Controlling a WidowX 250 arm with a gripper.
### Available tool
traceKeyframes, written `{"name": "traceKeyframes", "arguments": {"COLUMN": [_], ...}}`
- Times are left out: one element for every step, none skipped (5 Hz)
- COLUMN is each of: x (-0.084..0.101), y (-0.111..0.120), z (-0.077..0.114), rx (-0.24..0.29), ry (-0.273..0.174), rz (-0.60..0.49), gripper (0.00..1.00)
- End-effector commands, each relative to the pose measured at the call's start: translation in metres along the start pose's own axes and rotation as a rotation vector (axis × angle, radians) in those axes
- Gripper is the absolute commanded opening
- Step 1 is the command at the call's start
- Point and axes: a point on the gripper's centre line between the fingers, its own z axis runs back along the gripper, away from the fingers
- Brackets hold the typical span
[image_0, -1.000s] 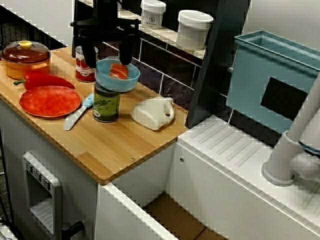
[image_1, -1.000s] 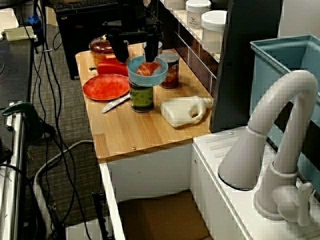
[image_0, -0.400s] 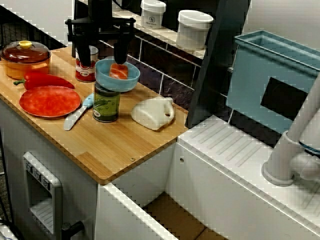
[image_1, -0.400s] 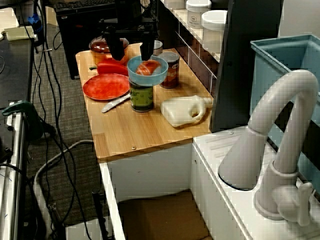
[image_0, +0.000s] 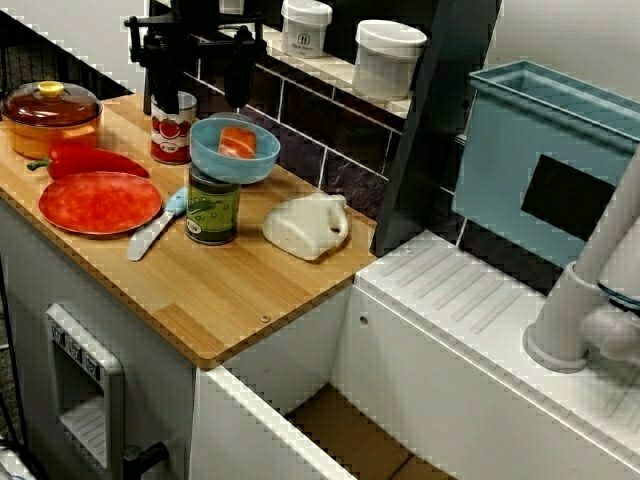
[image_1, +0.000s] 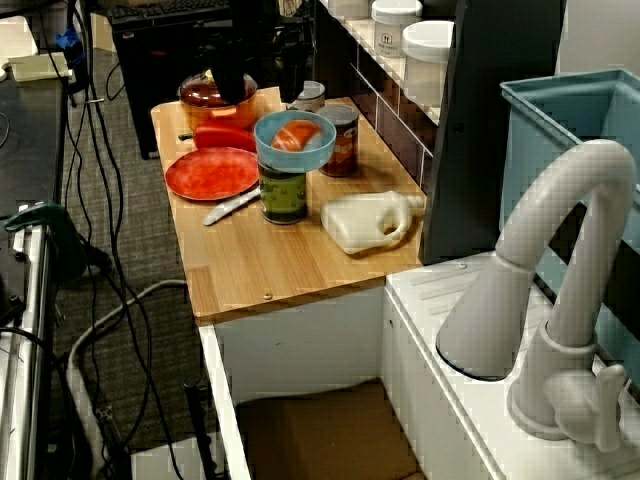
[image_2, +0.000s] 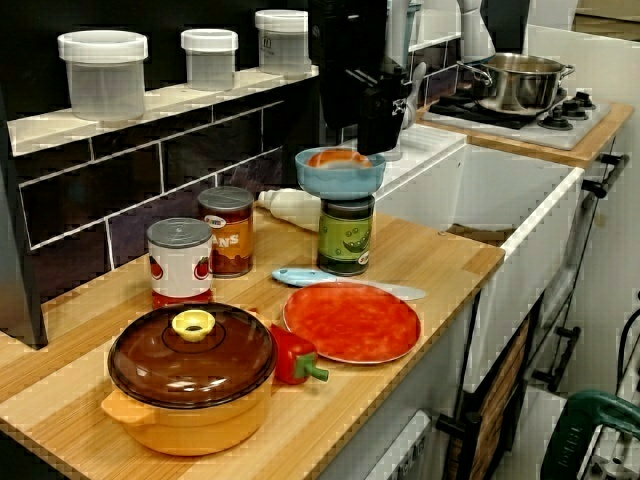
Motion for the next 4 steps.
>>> {"name": "traceKeyframes", "arguments": {"x": [0.009,0.018,0.027,0.036], "y": [0.007,0.024,0.043,0.057], "z": [0.029,0.035,0.038,0.033], "rx": [-0.049,-0.060,-0.070,-0.073], "ry": [-0.028,-0.029,-0.050,-0.063], "rz": [-0.037,-0.057,-0.072,-0.052], "gripper": [1.00,1.00,1.00,1.00]}}
